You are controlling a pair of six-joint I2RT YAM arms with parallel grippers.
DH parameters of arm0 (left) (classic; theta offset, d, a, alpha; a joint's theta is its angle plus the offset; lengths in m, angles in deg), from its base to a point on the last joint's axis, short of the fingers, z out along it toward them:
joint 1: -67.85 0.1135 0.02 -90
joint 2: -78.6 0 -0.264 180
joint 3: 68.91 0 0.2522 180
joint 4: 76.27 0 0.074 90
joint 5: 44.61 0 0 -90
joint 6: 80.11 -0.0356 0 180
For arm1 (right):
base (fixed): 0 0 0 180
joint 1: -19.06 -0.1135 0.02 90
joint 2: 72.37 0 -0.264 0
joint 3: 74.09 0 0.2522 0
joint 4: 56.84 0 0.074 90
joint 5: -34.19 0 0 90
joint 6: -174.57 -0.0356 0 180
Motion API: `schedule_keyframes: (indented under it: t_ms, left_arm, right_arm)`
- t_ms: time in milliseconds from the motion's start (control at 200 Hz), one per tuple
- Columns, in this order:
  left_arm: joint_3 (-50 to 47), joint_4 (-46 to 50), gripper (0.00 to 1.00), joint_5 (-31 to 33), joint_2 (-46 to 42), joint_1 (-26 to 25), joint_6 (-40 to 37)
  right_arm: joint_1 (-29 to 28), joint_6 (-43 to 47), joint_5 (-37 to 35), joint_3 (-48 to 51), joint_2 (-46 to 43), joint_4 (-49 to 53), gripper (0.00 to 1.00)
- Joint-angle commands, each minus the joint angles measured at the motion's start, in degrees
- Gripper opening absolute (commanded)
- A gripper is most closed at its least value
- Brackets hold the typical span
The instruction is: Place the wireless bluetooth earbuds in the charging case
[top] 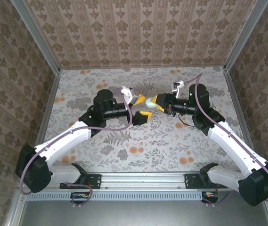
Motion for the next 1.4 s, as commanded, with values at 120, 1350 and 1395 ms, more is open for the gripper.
schedule_keyframes:
  t_ms: [120,1350,1395]
  left_arm:
    - [-4.2,11.0,1.0,8.5,-7.4,3.4,-3.8]
    - [-19.9,19.0,1.0,20.7,-23.2,27.1,8.3]
    - [-19.8,19.1,1.0,20.8,-23.1,27.4,8.0]
  right_arm:
    - [0.1,6.7,-3.3,-0.9,5.6,7.5,0.25]
    - [-17.4,10.4,-14.4,-3.4,42.4,-2.8,0.45]
    - [-17.3,11.5,-16.0,-3.7,40.9,0.0,0.47]
